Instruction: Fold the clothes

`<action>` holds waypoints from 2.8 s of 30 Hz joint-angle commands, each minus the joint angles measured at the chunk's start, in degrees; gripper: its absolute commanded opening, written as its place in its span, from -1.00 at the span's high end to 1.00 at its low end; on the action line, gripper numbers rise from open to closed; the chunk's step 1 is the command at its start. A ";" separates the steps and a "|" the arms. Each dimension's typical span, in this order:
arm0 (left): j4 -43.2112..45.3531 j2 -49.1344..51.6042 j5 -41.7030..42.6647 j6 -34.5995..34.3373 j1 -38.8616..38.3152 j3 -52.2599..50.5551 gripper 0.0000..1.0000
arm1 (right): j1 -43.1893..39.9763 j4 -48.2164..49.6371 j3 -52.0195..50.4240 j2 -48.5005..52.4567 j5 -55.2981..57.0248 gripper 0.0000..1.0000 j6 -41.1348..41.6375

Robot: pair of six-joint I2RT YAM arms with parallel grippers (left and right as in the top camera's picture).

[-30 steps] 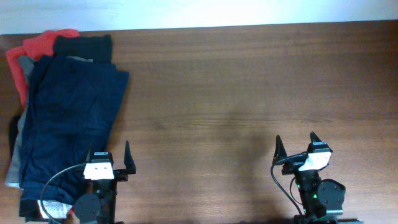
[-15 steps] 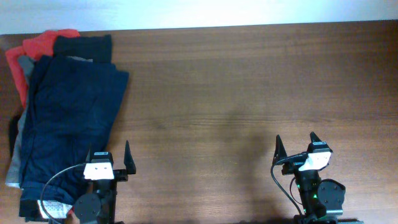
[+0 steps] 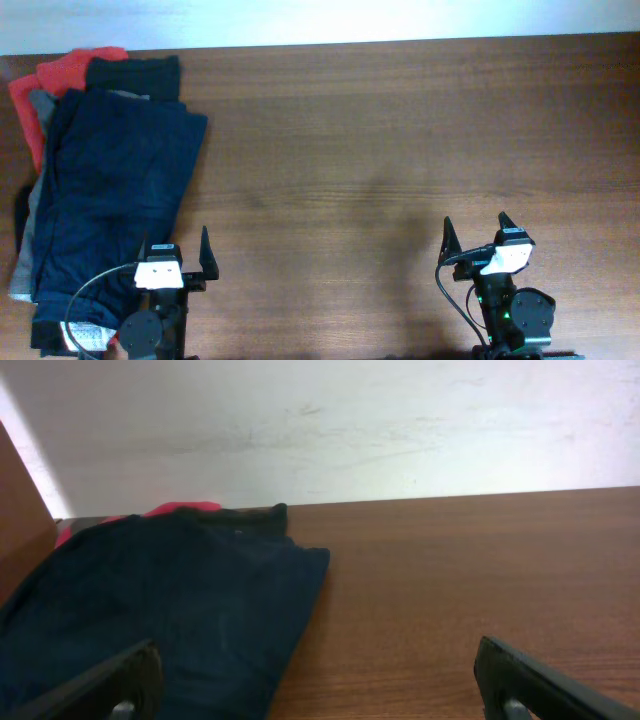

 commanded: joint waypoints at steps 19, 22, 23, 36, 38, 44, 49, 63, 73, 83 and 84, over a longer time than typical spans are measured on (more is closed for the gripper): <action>-0.11 -0.44 -0.63 -0.28 0.02 -0.37 -0.98 | -0.17 0.07 -0.52 -0.42 -0.31 -0.97 -0.15; -0.11 -0.44 -0.63 -0.28 0.02 -0.37 -0.98 | -0.17 0.07 -0.52 -0.42 -0.31 -0.97 -0.15; -0.11 -0.44 -0.63 -0.28 0.02 -0.37 -0.98 | -0.17 0.04 -0.52 -0.42 -0.31 -0.97 -0.15; 0.07 -0.44 -0.61 -0.28 0.02 -0.37 -0.98 | -0.17 0.07 -0.52 -0.42 -0.31 -0.97 -0.15; -0.22 -0.44 -0.63 -0.28 0.02 -0.37 -0.98 | -0.17 0.07 -0.52 -0.42 -0.31 -0.97 -0.15; 4.44 -0.39 1.81 -0.28 0.02 -0.37 -0.98 | -0.17 2.60 -0.52 -0.42 -2.97 -0.97 0.52; 6.60 -0.39 6.95 -2.14 0.02 -0.37 -0.99 | -0.17 5.53 -0.31 -0.44 -6.95 -0.97 1.29; -9.88 19.56 6.34 -4.13 0.02 23.85 -0.98 | -0.17 -4.76 16.28 9.09 -8.00 -0.97 5.90; -31.32 54.58 6.51 4.81 0.02 55.25 -0.98 | -0.15 -20.52 40.72 35.80 -10.91 -0.97 5.90; -37.16 79.38 8.63 5.16 0.02 70.40 -0.98 | -0.17 -40.87 63.91 68.50 -15.23 -0.97 5.70; -36.98 80.98 8.46 5.18 0.02 70.40 -0.98 | -0.15 -40.63 64.19 70.73 -16.13 -0.97 5.79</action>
